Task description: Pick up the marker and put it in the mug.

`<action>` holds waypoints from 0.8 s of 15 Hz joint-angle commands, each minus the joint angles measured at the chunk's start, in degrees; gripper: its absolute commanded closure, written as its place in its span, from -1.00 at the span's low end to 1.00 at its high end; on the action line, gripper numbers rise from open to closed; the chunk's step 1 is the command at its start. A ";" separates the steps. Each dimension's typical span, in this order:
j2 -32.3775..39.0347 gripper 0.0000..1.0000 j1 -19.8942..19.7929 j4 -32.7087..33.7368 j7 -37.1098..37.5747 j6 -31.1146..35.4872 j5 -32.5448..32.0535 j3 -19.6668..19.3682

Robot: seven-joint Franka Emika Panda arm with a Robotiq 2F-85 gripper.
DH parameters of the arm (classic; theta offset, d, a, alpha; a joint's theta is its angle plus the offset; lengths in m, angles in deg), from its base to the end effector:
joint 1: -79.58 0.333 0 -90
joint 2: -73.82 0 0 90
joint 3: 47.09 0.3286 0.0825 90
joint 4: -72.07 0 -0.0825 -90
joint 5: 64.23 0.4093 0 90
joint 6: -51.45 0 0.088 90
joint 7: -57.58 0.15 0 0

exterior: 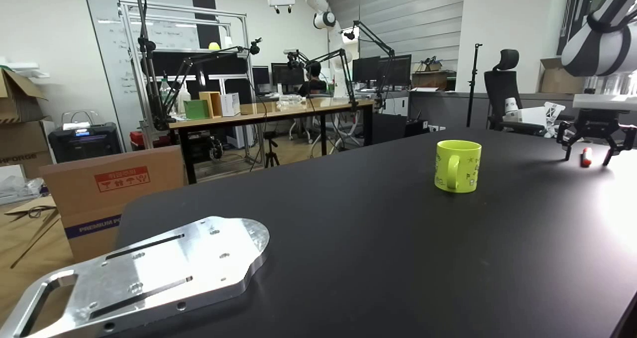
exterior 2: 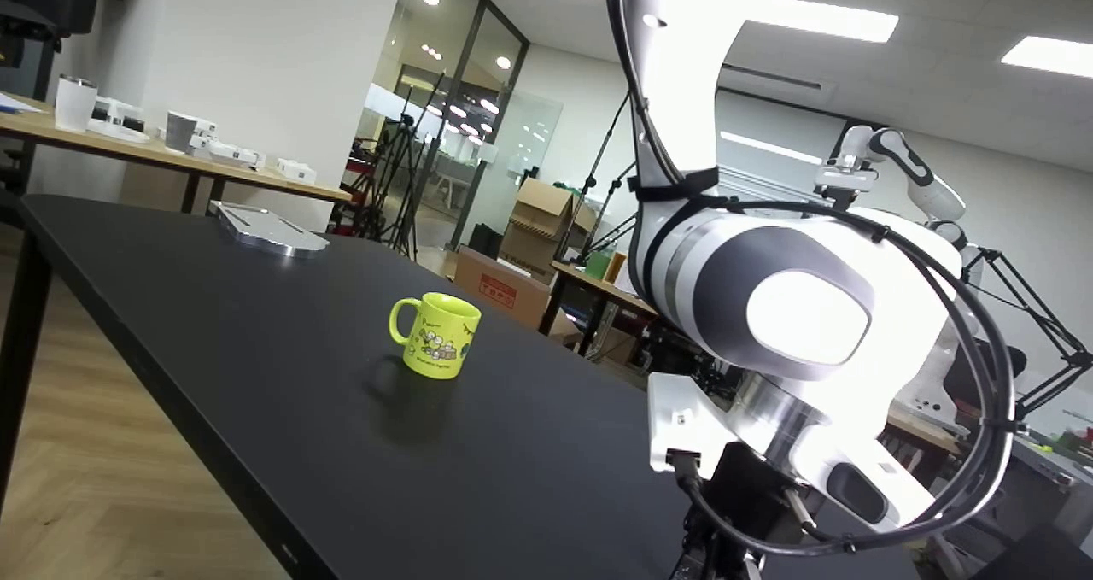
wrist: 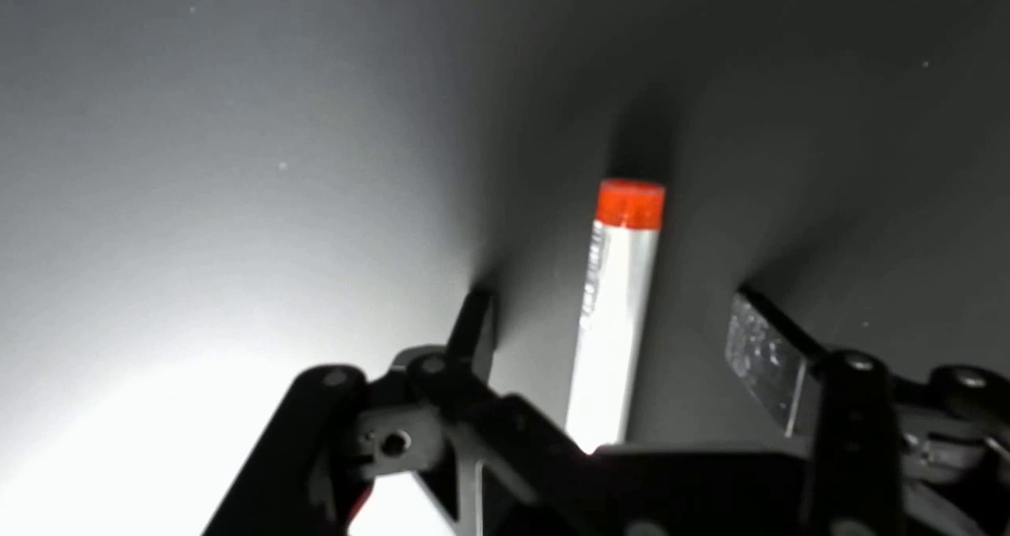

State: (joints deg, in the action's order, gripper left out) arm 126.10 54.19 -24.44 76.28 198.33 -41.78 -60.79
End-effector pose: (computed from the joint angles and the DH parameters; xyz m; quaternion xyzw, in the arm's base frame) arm 0.5343 -0.4259 0.0234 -0.8116 0.5840 -0.0075 0.0111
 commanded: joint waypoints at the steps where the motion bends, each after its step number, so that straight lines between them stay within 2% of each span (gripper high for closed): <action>1: -1.13 0.03 0.33 -2.22 0.76 3.02 1.31 0.85; 7: -2.69 0.89 3.05 -4.64 2.83 6.07 0.59 -0.43; 8: -3.10 0.97 3.31 -5.06 2.77 5.94 0.49 -0.41; 9: -3.74 0.90 3.29 -5.49 2.51 5.80 0.78 0.07; 12: -6.74 0.88 2.88 -7.28 1.11 3.95 1.98 2.27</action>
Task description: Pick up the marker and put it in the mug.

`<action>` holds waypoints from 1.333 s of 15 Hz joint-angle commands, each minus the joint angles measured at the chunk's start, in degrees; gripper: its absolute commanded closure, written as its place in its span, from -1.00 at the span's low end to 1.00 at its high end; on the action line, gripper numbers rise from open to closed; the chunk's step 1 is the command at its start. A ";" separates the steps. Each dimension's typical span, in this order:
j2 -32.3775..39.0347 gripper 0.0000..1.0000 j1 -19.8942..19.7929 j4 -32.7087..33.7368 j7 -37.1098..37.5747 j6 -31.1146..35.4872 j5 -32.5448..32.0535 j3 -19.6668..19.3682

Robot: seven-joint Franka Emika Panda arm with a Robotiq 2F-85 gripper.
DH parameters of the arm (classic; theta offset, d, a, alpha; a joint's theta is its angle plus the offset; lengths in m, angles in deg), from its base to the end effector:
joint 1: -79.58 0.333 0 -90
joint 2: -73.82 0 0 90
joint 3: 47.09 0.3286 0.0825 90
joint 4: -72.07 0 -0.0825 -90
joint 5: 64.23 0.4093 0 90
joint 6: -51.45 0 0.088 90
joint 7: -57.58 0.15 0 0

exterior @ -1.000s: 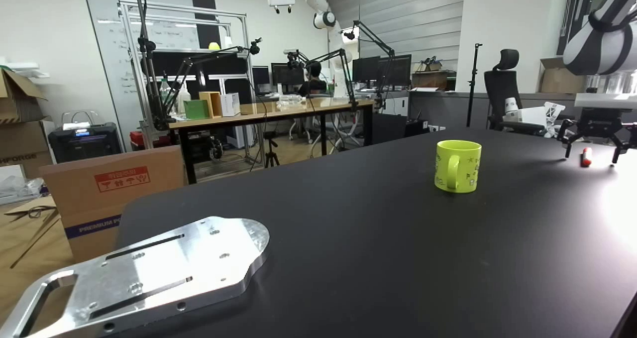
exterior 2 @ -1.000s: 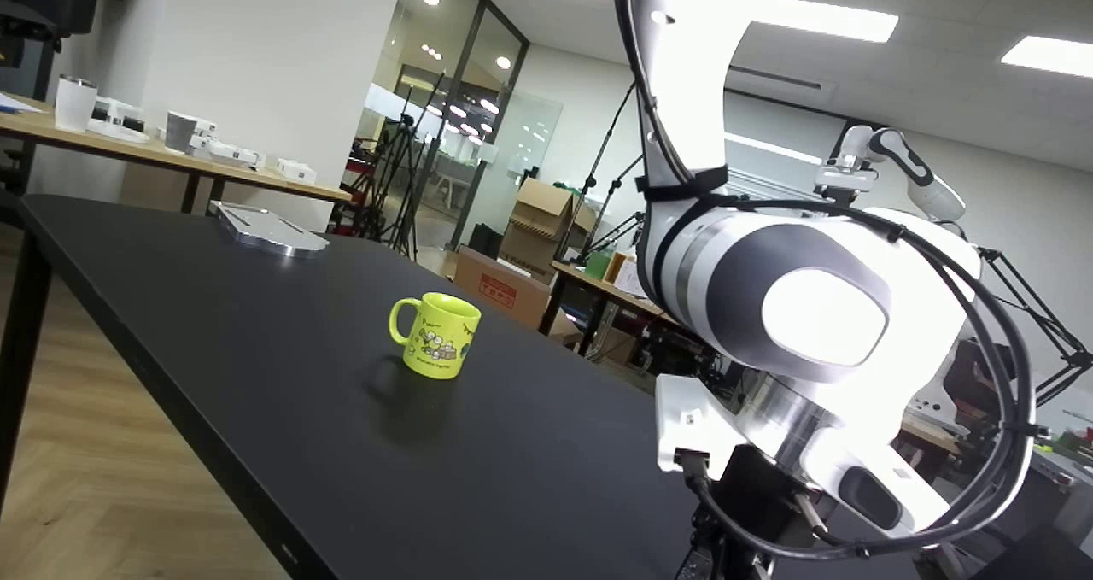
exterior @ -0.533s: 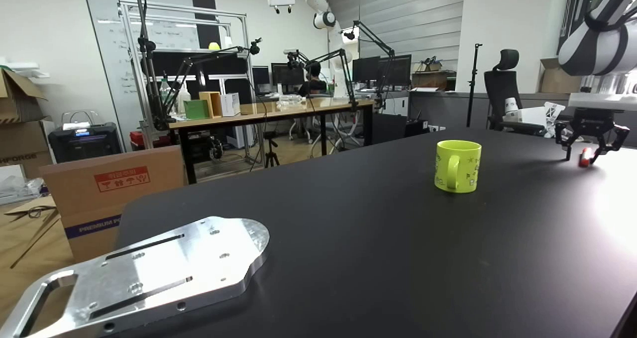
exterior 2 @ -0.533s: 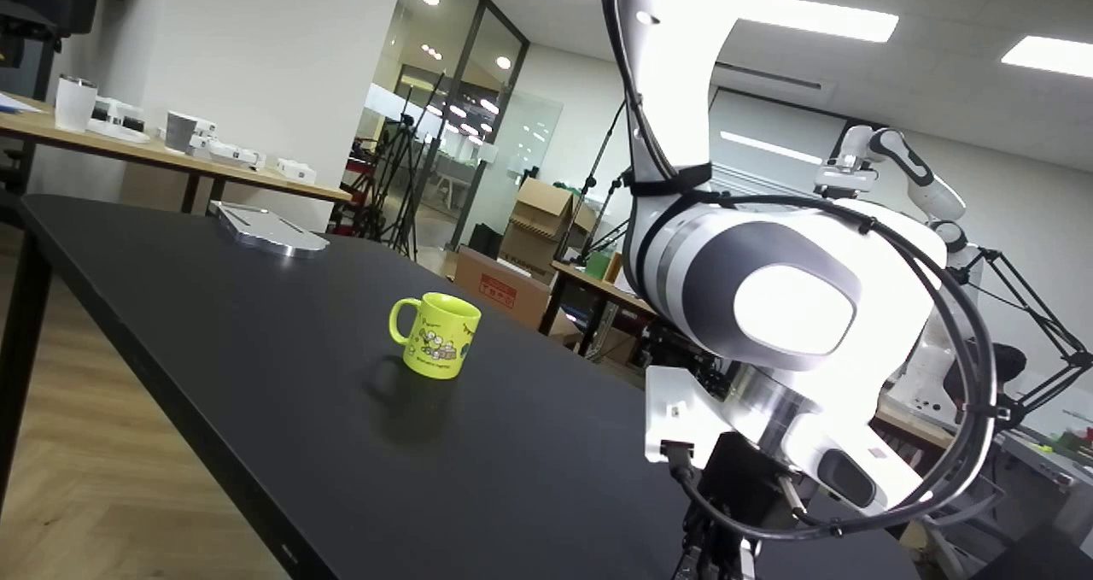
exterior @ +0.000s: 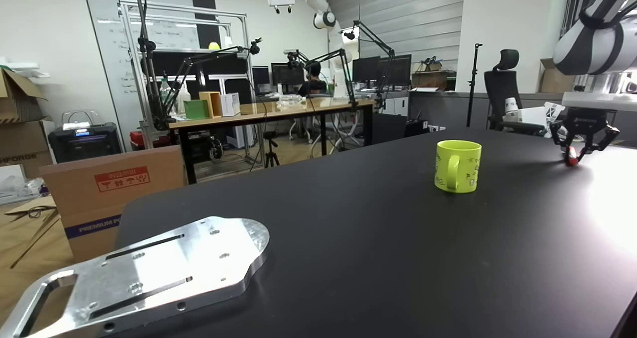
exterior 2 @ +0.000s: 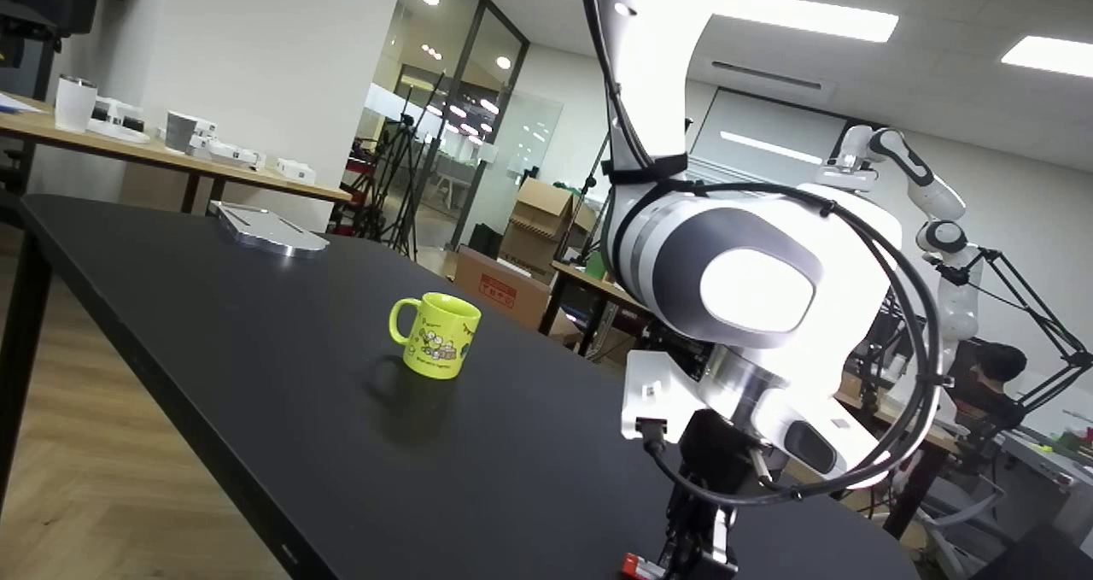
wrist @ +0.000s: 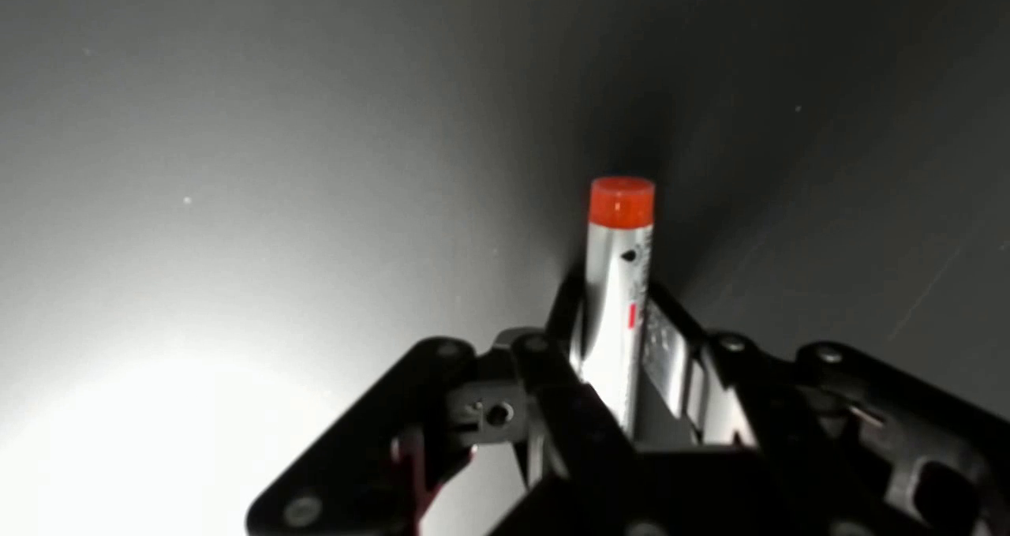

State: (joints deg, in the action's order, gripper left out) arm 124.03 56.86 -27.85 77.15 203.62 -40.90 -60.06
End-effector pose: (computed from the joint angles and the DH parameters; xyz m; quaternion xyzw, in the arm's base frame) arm 0.5512 -0.3976 0.0327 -0.8149 0.5781 -0.0400 0.0096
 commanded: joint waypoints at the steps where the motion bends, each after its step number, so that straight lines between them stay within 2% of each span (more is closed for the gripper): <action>1: -5.80 0.88 0.13 -4.43 -0.04 -2.43 1.55 2.28; 4: -9.74 0.88 -0.86 -6.09 -1.25 -6.97 4.38 5.66; 6: -11.71 0.88 -0.38 -6.36 -0.43 -11.72 6.17 6.58; 14: -15.31 0.88 5.96 -3.80 7.58 -39.26 4.82 5.50; 20: -17.55 0.88 10.16 -2.35 9.66 -50.71 7.27 6.25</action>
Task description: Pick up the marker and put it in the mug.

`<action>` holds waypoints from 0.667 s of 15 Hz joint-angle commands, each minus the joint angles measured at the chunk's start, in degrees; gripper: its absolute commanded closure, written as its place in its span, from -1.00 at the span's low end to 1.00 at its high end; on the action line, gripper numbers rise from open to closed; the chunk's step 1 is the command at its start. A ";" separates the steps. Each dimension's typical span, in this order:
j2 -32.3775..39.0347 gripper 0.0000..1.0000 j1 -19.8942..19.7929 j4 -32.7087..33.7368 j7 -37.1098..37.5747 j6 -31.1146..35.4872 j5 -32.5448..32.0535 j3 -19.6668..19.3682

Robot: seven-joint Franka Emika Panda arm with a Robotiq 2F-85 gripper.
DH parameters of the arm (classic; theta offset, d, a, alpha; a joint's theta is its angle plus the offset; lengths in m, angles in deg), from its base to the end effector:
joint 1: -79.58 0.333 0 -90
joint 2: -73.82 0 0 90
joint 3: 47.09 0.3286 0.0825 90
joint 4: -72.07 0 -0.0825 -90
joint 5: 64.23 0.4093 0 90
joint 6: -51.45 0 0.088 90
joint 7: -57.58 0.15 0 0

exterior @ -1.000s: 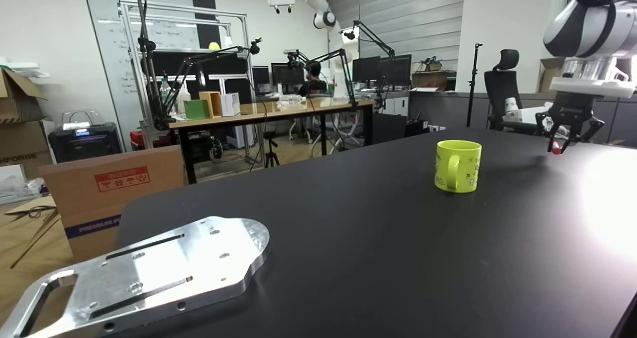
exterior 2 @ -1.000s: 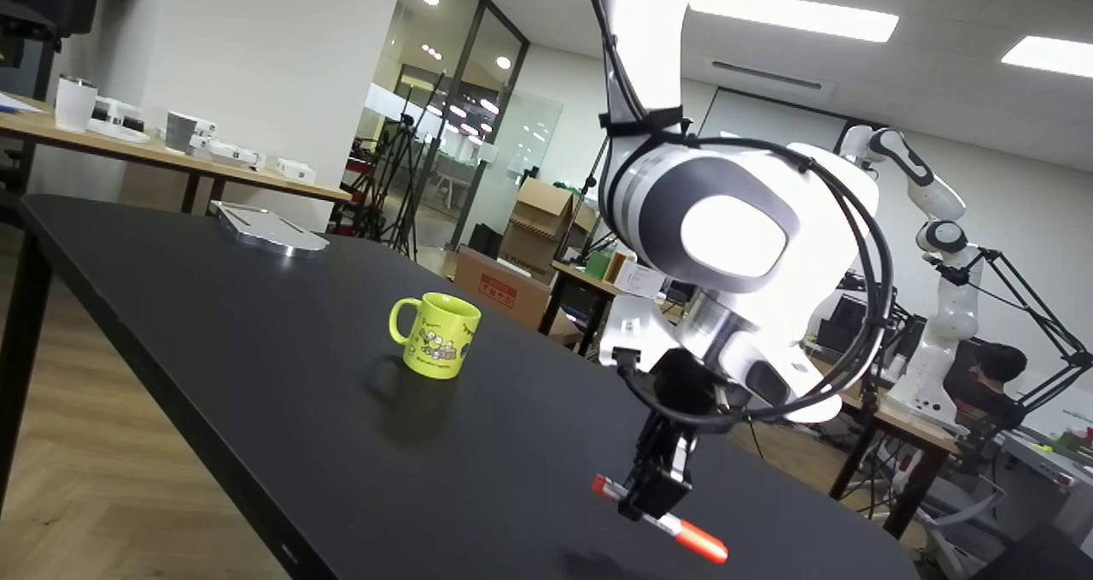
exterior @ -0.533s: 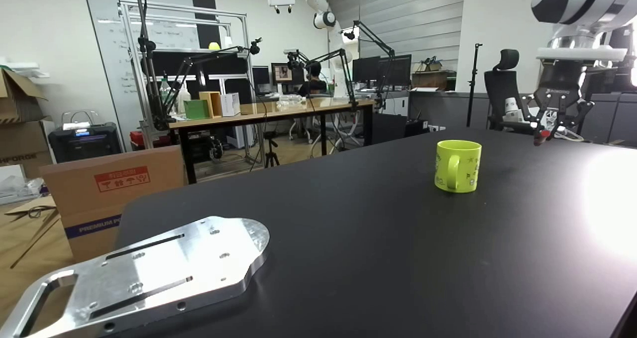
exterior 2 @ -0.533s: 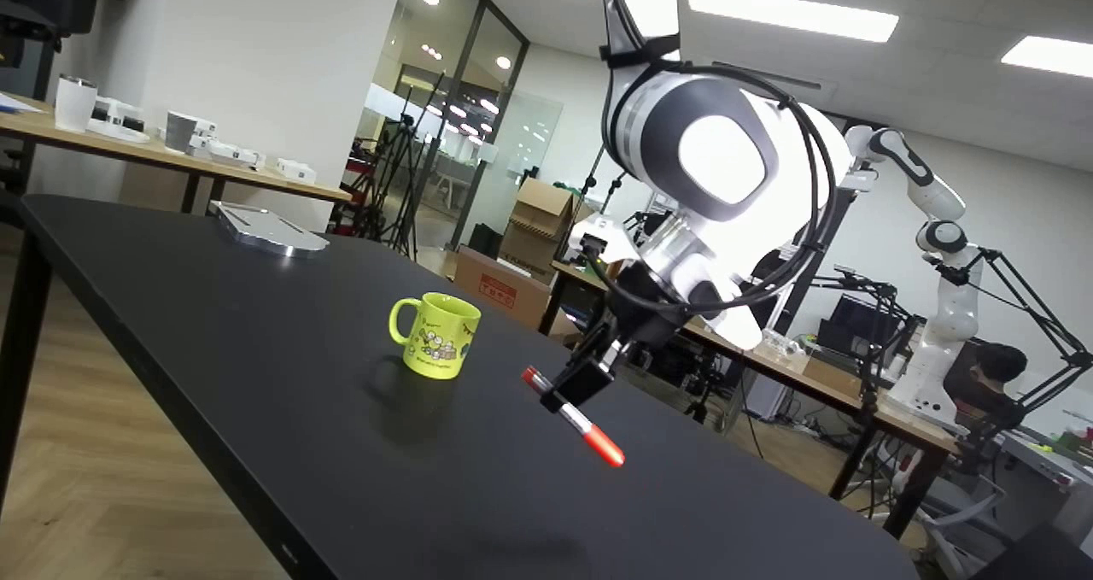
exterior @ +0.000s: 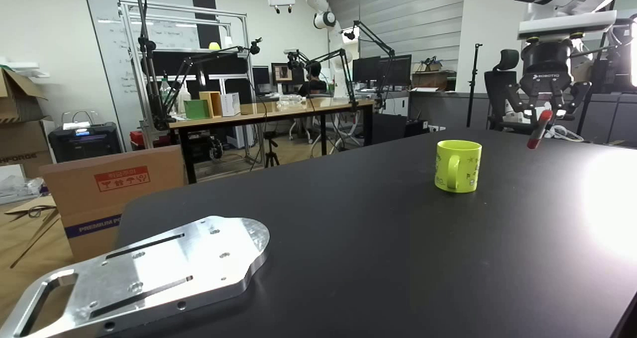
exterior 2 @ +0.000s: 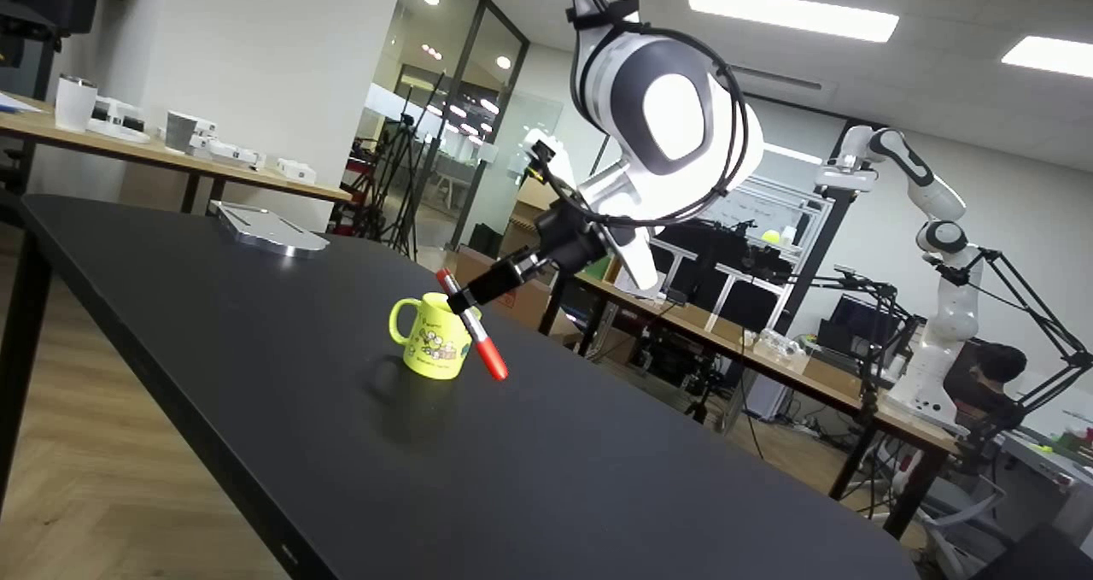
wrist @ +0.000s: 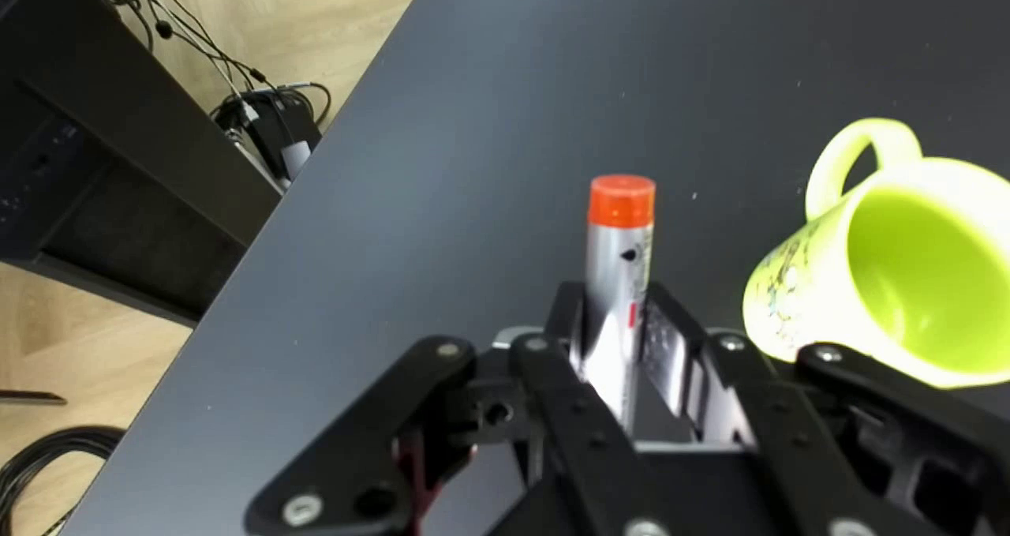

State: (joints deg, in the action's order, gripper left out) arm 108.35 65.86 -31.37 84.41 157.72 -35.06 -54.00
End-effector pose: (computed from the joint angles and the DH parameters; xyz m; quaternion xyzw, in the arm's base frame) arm 0.5785 -0.1559 0.1429 -0.8069 0.4994 0.2692 0.1645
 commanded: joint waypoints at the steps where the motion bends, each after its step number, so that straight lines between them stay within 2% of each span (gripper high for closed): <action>1: -2.01 0.88 1.38 2.00 1.93 -6.75 2.04 0.43; 3: -1.72 0.88 1.30 4.84 1.33 -12.26 3.28 0.84; 5: -2.07 0.88 2.10 7.39 1.80 -14.93 1.50 -0.35; 6: -1.50 0.53 2.36 5.08 -0.01 -12.05 2.50 -0.25; 10: -1.73 0.53 2.23 6.91 0.02 -13.96 2.40 -0.57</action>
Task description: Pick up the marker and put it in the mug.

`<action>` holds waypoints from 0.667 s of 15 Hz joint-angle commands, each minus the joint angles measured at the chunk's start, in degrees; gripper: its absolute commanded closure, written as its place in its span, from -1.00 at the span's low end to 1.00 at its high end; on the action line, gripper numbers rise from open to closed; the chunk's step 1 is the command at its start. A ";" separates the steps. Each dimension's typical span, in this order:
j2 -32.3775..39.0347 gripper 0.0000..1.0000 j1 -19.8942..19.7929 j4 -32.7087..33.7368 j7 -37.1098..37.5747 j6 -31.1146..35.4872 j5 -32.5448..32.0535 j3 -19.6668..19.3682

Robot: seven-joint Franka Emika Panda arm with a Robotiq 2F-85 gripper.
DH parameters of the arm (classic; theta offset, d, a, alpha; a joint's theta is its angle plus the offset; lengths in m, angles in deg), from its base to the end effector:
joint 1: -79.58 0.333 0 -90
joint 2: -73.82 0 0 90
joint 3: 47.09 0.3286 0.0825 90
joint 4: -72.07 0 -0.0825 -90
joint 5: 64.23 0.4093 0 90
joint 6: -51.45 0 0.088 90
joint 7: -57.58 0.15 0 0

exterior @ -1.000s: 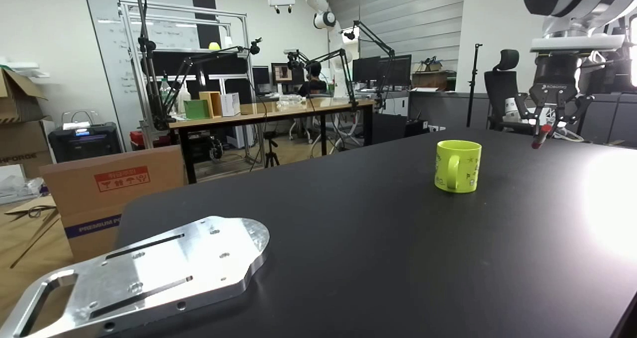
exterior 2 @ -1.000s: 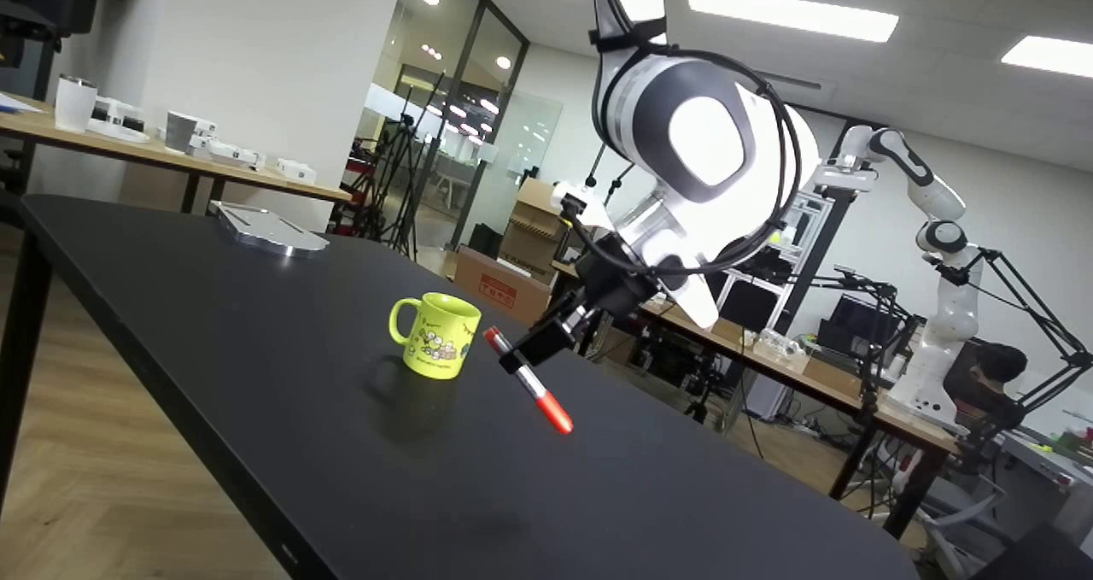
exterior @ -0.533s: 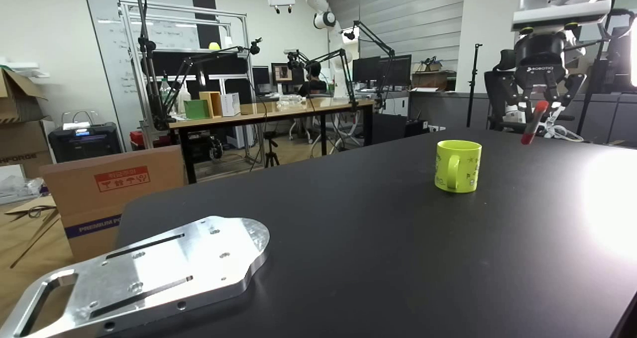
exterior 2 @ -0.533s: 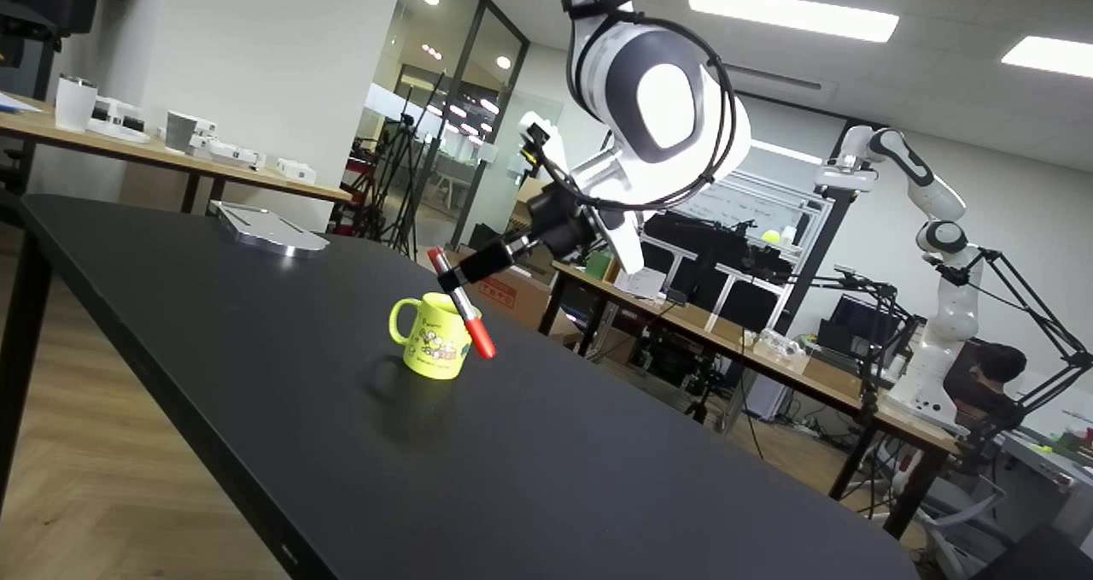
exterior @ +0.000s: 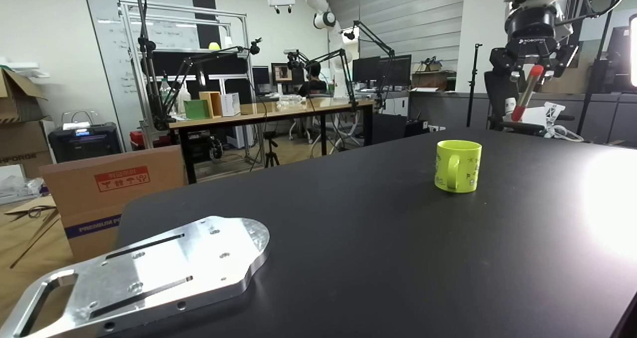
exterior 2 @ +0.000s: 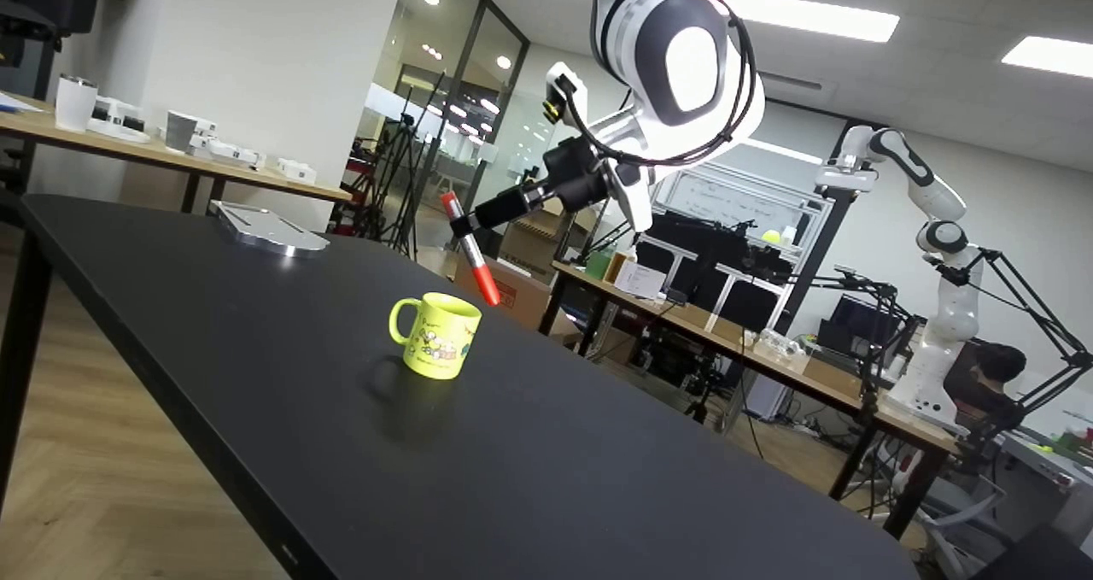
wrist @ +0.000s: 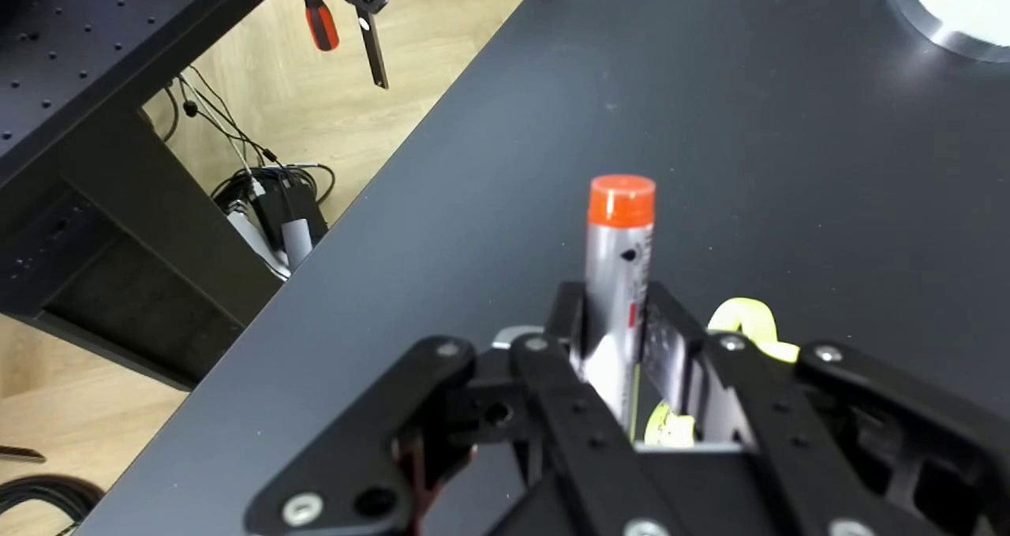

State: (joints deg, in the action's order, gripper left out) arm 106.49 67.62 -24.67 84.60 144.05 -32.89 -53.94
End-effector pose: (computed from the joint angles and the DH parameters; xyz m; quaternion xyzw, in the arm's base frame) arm 0.6017 -0.1209 0.2099 -0.8119 0.4490 0.3163 0.1978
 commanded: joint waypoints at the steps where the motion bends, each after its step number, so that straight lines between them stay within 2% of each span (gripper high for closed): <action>1: 0.15 0.53 0.47 0.21 -0.17 -0.30 0.23 -0.63; 4: 0.15 0.53 0.47 0.21 -0.16 -0.32 0.22 -0.64; 5: 0.15 0.88 0.47 0.21 -0.16 -0.33 0.22 -0.64; 10: 3.02 0.88 -0.81 8.72 0.88 -5.01 4.75 0.36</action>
State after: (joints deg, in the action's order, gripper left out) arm 107.02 67.52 -22.63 84.27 142.90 -30.72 -53.91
